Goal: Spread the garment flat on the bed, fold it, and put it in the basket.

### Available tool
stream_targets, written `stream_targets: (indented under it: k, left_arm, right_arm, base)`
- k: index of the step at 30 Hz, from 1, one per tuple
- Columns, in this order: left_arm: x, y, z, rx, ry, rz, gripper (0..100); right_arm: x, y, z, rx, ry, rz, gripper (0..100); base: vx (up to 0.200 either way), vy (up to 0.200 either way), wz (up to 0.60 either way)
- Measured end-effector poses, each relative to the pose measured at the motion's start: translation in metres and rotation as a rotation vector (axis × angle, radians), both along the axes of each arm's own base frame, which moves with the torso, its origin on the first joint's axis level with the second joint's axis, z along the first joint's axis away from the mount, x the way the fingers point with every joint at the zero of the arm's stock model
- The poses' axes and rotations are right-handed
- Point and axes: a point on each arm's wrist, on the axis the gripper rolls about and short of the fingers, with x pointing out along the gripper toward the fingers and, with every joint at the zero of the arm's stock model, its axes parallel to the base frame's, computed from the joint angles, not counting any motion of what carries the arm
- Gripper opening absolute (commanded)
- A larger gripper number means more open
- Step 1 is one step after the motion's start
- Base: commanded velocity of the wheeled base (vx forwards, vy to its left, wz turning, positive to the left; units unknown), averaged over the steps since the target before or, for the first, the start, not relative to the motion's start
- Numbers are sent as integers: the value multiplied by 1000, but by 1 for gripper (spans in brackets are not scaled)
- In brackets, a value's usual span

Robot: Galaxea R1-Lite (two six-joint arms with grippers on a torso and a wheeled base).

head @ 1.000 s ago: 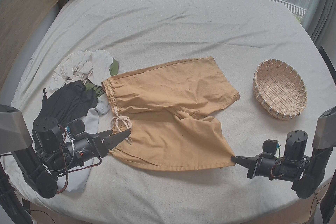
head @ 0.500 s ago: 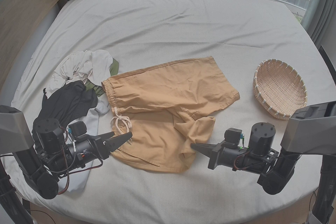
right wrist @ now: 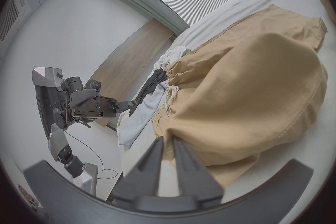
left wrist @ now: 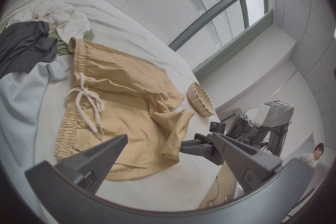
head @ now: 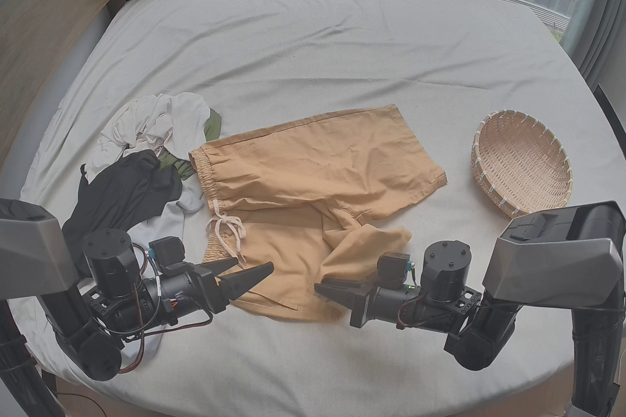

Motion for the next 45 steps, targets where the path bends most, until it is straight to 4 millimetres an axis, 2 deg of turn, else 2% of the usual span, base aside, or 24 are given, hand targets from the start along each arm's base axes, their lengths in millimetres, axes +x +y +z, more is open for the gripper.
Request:
stream_targets:
  k: [4,7,16,19,24,31,39,45]
  left_arm:
    - [0,0,0,0,0,-1,100]
    - [0,0,0,1,1,0,100]
    - [0,0,0,1,1,2,100]
    - [0,0,-1,1,3,5,100]
    - [0,1,-1,2,5,6,100]
    - [0,1,-2,3,8,8,100]
    - [0,1,-2,4,9,9,100]
    - [0,2,-2,5,9,11,100]
  right_arm:
    - [4,-5,4,13,-24,-55,100]
    - [11,-19,13,24,-41,-124,100]
    - [28,-83,42,46,-77,-360,100]
    - [27,-101,42,32,-63,-422,100]
    - [24,-115,37,3,-37,-516,100]
    - [16,-117,15,-4,93,-546,100]
    - [12,-95,-4,14,185,-496,100]
    - [22,-84,-7,39,177,-479,100]
  base:
    - [0,0,0]
    - [0,0,0]
    - [0,0,0]
    - [0,0,0]
    - [0,0,0]
    - [0,0,0]
    - [0,0,0]
    - [0,0,0]
